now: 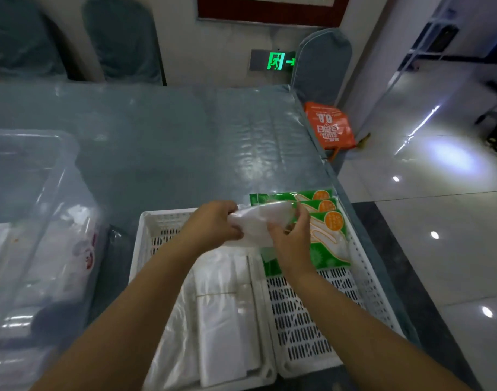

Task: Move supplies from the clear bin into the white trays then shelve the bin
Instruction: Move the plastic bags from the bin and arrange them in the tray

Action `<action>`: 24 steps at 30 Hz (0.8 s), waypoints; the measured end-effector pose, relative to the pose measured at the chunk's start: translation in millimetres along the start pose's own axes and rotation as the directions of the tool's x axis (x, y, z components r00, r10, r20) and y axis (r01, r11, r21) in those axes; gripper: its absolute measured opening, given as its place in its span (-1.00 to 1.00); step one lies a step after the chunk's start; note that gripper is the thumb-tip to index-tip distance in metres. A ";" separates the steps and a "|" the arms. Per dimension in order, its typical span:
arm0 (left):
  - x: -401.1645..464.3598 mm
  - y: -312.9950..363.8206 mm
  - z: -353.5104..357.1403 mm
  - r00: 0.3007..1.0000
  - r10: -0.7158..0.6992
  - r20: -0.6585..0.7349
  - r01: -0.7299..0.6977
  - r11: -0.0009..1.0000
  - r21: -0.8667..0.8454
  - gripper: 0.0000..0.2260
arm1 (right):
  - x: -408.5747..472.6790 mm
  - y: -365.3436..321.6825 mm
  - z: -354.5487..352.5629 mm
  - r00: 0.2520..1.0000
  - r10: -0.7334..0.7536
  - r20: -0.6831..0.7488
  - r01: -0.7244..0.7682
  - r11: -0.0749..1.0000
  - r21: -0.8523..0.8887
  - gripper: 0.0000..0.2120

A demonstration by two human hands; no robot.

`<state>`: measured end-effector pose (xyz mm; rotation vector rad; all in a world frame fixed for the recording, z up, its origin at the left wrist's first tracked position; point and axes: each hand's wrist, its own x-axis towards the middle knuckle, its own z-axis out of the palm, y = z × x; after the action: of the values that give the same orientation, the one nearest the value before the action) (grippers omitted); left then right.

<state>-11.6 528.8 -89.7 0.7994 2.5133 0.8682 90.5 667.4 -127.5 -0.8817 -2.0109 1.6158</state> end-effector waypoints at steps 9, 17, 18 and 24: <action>62.4 66.5 94.6 0.990 -0.080 -0.118 0.071 0.994 -0.078 -0.62 | 77.2 34.6 -89.3 0.994 0.008 -0.112 -0.027 0.984 -0.177 -0.75; 51.6 66.3 144.5 0.889 0.228 -0.397 -0.012 0.878 0.478 -0.50 | 105.5 65.3 -100.6 0.985 -0.106 0.137 0.152 0.912 -0.382 -0.52; 49.0 65.4 150.0 0.897 0.247 -0.367 -0.029 0.861 0.507 -0.49 | 105.3 65.8 -100.2 0.981 -0.120 0.154 0.171 0.906 -0.386 -0.46; 50.6 63.2 156.6 0.938 0.187 -0.294 0.021 0.811 0.585 -0.43 | 106.2 67.7 -112.0 0.850 -0.486 0.204 0.478 0.548 -0.686 -0.22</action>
<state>51.9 670.7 -172.8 1.0181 3.1359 0.2440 103.8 829.0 -173.2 -0.4527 -2.6143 0.4753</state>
